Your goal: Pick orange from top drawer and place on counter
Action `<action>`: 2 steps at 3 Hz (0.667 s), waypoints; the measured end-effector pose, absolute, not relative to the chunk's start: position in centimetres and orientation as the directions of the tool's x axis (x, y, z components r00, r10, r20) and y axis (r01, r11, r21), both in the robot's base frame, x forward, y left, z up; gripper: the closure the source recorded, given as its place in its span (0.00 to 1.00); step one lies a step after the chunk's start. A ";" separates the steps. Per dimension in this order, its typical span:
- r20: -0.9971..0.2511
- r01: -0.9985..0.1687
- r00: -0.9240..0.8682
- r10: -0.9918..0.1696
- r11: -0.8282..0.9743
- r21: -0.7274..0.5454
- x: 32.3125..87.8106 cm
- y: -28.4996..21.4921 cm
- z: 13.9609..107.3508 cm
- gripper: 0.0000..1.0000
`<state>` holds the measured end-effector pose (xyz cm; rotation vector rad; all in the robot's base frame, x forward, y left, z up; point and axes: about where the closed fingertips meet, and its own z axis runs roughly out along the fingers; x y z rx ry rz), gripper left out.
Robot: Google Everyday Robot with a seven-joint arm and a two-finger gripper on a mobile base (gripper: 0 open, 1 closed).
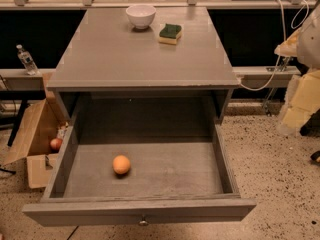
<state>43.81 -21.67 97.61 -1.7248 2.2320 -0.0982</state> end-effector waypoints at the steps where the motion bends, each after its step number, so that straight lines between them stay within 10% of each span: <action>1: -0.207 -0.931 -0.221 -0.953 0.270 -0.245 43.8 -21.6 97.6 0.00; 2: -0.287 -0.946 -0.209 -0.935 0.267 -0.181 44.5 -18.5 94.7 0.00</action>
Offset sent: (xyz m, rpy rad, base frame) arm 0.0195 0.0859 -0.0831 0.2668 0.1350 0.0681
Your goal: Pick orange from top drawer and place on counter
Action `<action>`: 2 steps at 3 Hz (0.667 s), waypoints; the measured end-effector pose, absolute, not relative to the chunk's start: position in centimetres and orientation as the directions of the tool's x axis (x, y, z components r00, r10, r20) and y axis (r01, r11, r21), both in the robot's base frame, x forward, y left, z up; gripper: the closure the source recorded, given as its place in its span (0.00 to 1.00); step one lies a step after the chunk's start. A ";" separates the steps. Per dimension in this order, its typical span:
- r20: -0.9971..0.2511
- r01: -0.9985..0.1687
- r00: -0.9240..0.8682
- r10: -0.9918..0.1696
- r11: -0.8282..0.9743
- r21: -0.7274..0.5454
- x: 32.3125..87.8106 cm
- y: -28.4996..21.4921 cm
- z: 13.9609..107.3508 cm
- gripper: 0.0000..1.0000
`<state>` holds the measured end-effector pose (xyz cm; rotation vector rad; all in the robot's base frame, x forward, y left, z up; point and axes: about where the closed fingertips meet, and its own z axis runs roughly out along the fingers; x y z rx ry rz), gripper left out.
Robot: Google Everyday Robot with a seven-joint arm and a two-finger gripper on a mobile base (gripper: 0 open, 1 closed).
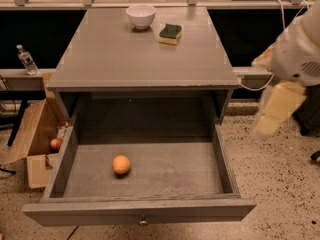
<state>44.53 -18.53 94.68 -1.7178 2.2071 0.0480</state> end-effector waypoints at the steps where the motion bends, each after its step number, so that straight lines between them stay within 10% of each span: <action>1: -0.381 -0.960 -0.200 -0.903 0.258 -0.107 45.4 -14.2 91.4 0.00; 2: -0.407 -0.963 -0.197 -0.892 0.254 -0.090 45.7 -13.1 90.7 0.00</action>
Offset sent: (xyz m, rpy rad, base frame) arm 0.0095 0.0453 -0.0349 0.1182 0.0495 0.0286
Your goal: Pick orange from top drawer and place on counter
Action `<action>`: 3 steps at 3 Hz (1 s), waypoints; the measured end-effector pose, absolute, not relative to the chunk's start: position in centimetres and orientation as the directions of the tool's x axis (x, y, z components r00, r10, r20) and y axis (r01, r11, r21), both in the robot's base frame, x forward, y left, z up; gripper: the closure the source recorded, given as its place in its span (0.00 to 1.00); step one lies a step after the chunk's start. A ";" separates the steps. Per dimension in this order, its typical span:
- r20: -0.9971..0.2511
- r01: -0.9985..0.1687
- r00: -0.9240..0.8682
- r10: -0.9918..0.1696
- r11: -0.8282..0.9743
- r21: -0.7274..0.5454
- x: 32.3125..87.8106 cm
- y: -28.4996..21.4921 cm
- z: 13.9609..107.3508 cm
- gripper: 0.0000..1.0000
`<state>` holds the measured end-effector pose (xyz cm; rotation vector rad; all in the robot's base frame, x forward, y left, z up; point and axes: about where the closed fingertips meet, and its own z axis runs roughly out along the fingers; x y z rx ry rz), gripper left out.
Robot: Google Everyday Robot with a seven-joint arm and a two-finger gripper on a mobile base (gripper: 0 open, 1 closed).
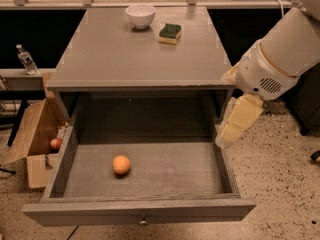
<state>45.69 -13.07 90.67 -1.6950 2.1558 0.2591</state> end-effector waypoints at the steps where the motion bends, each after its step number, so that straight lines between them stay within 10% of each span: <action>1: -0.407 -0.963 -0.197 -0.892 0.254 -0.090 45.7 -13.1 90.6 0.00; 3: -0.446 -0.970 -0.201 -0.872 0.242 -0.037 47.8 -9.8 82.2 0.00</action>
Offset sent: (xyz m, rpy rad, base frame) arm 0.0208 0.0219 -0.0695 0.0453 0.0532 0.0176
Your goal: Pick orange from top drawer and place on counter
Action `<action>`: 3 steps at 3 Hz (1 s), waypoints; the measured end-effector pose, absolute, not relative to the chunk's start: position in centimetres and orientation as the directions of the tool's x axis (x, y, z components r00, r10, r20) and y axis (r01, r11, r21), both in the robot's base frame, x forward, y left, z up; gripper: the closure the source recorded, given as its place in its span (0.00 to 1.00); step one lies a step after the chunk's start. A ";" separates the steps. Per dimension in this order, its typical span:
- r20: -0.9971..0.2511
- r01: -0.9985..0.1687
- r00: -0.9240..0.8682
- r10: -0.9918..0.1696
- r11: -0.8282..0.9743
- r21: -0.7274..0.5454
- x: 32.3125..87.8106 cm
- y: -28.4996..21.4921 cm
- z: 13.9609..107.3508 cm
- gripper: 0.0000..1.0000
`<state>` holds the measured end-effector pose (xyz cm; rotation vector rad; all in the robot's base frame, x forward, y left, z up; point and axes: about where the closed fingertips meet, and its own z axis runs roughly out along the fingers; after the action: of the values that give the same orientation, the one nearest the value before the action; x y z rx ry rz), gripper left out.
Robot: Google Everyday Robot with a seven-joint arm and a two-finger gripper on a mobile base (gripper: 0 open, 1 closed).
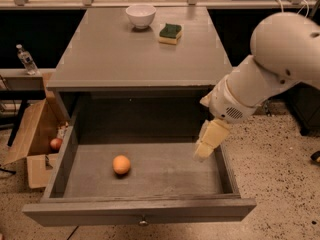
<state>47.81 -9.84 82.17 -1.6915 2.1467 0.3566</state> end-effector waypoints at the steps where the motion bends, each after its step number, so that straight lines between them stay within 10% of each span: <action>1: -0.484 -0.967 -0.204 -0.851 0.253 -0.036 48.5 -7.3 78.8 0.00; 3: -0.615 -0.952 -0.217 -0.758 0.303 -0.038 51.8 -0.6 73.1 0.00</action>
Offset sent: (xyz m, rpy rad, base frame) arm 0.0475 0.1045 -0.1090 0.2109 -0.0633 -0.0553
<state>51.75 -0.56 73.12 -1.5141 2.0436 0.4779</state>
